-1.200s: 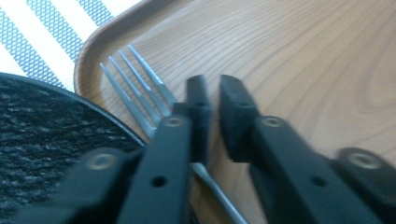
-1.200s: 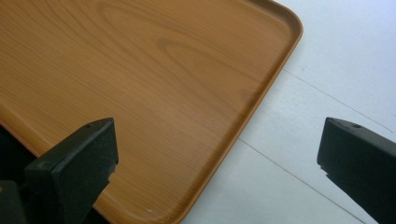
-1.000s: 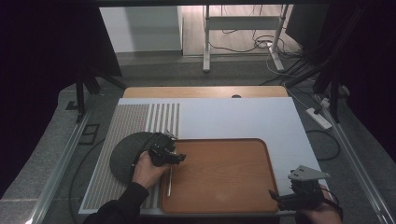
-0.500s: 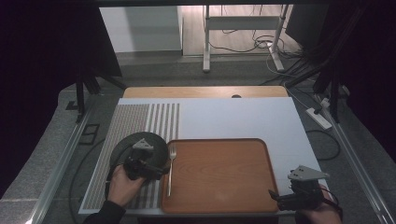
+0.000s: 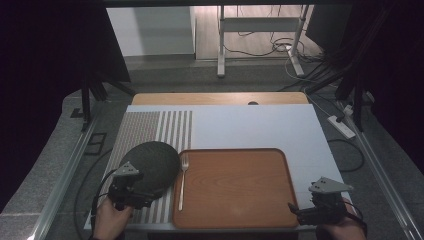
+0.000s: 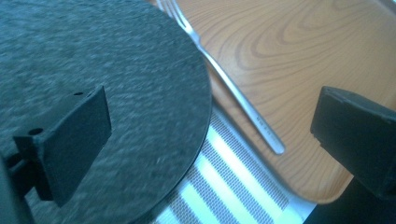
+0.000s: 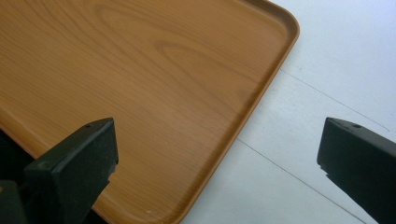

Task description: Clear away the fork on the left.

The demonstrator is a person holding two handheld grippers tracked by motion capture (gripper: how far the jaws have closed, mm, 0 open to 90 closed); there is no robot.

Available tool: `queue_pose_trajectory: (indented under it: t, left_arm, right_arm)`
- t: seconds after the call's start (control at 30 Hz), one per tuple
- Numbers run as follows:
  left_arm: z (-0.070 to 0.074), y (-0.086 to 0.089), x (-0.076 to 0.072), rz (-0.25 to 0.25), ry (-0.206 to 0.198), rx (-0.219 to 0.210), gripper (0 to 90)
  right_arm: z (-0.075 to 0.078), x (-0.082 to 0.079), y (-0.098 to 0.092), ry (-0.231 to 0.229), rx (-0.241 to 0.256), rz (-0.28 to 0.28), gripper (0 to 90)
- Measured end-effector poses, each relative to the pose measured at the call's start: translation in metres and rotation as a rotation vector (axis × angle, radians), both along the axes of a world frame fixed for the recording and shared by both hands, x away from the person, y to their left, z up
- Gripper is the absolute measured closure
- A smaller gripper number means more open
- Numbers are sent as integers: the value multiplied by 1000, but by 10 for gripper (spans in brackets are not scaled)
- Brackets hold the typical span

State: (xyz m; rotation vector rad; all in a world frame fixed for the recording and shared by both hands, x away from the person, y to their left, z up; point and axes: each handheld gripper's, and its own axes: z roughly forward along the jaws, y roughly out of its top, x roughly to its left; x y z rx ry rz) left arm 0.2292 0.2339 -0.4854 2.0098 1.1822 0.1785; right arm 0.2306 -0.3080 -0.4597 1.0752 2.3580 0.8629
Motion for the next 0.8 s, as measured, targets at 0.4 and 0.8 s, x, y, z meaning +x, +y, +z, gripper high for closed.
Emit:
queue_pose_trajectory:
  t: [0.4,0.8]
  left_arm:
    - [0,20,-27,70,-31,4,0]
    - [1,18,-34,99,-26,83,0]
  right_arm:
    - [0,0,0,-1,2,-9,0]
    - [0,2,-1,5,4,-42,0]
